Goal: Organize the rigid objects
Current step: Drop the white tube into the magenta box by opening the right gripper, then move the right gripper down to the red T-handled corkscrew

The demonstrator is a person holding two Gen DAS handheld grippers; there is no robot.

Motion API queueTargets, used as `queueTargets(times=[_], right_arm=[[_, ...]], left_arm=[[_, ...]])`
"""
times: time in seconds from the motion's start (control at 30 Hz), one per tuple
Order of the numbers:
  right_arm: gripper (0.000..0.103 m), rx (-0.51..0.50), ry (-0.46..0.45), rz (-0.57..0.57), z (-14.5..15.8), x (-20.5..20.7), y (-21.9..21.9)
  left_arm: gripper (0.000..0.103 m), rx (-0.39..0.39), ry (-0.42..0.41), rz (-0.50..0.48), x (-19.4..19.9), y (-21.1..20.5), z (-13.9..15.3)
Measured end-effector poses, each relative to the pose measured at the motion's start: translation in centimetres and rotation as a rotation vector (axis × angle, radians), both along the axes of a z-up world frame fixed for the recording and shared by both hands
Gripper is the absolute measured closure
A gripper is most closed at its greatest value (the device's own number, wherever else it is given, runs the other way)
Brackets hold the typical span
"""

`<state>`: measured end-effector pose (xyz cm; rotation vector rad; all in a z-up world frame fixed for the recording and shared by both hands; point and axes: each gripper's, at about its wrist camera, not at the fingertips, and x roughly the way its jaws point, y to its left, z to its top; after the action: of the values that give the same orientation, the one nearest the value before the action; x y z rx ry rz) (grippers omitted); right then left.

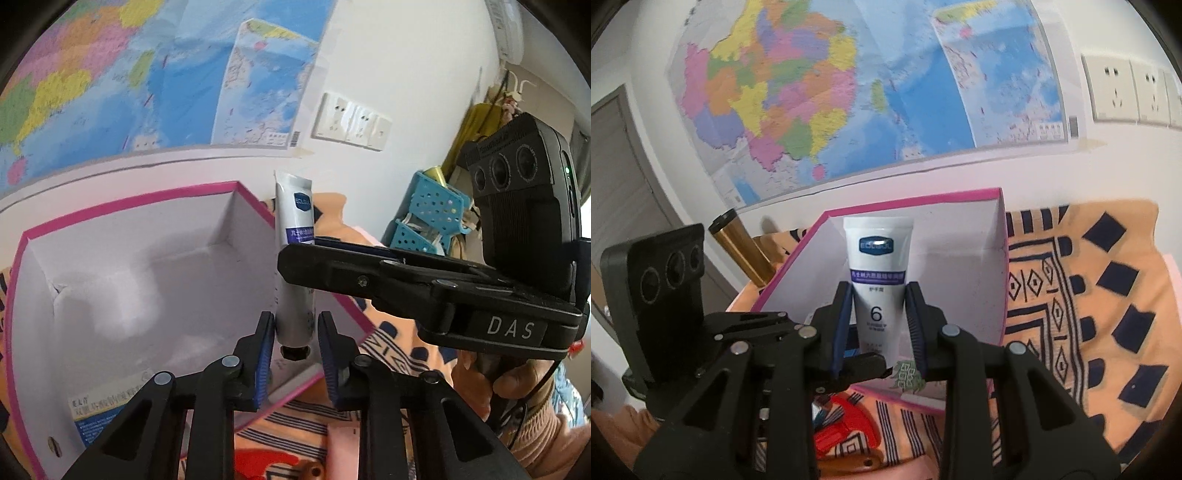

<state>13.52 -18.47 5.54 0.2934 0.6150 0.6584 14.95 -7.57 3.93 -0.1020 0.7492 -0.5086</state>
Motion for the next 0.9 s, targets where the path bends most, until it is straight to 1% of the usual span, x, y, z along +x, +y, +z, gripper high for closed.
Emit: queueTargets(times=[0.1,0.2,0.27,0.33,0.37,0.4,0.43,0.6,0.73,0.8,0.87,0.9], right_arm=[[0.071,0.000,0.035,-0.013,-0.8,0.9,0.3],[0.071,-0.018,0.075,-0.017,-1.5,1.7,0.6],[0.071,-0.072,0.094,-0.050,-2.0,2.0,1.1],[0.070,-0.118,0.088,-0.084,-2.3,2.0,1.3],[0.067,-0.135,0.087,-0.099,-2.4,1.9,1.3],[0.060,-0.146,0.086,-0.111,-2.4,1.8,1.2],[0.058,-0.151,0.081,-0.117,-2.5,1.8,1.1],[0.056,-0.154,0.058,-0.119,-2.5,0.6,0.1],[0.056,-0.144,0.034,-0.107,-2.4,-1.1,-0.6],[0.056,-0.137,0.023,-0.093,-2.2,-2.0,-0.8],[0.055,-0.132,0.002,-0.076,-2.1,-3.1,-1.0],[0.055,-0.129,-0.008,-0.059,-2.1,-3.8,-1.1]], left_arm=[[0.081,-0.023,0.038,0.007,1.1,0.6,-0.8],[0.081,-0.017,0.058,0.019,1.8,0.7,-1.6],[0.081,-0.017,0.070,0.027,2.1,0.9,-1.9],[0.081,-0.015,0.079,0.040,2.4,1.0,-2.2],[0.081,-0.009,0.078,0.047,2.4,1.1,-2.4],[0.081,-0.003,0.076,0.054,2.4,1.2,-2.5],[0.081,0.002,0.072,0.059,2.2,1.2,-2.6],[0.079,0.012,0.039,0.073,0.8,2.0,-2.5],[0.073,0.015,0.006,0.079,-1.1,2.8,-2.1],[0.067,0.013,-0.024,0.067,-2.5,3.1,-1.5],[0.059,0.011,-0.048,0.065,-3.6,3.4,-1.1],[0.058,0.009,-0.060,0.063,-4.5,3.5,-0.8]])
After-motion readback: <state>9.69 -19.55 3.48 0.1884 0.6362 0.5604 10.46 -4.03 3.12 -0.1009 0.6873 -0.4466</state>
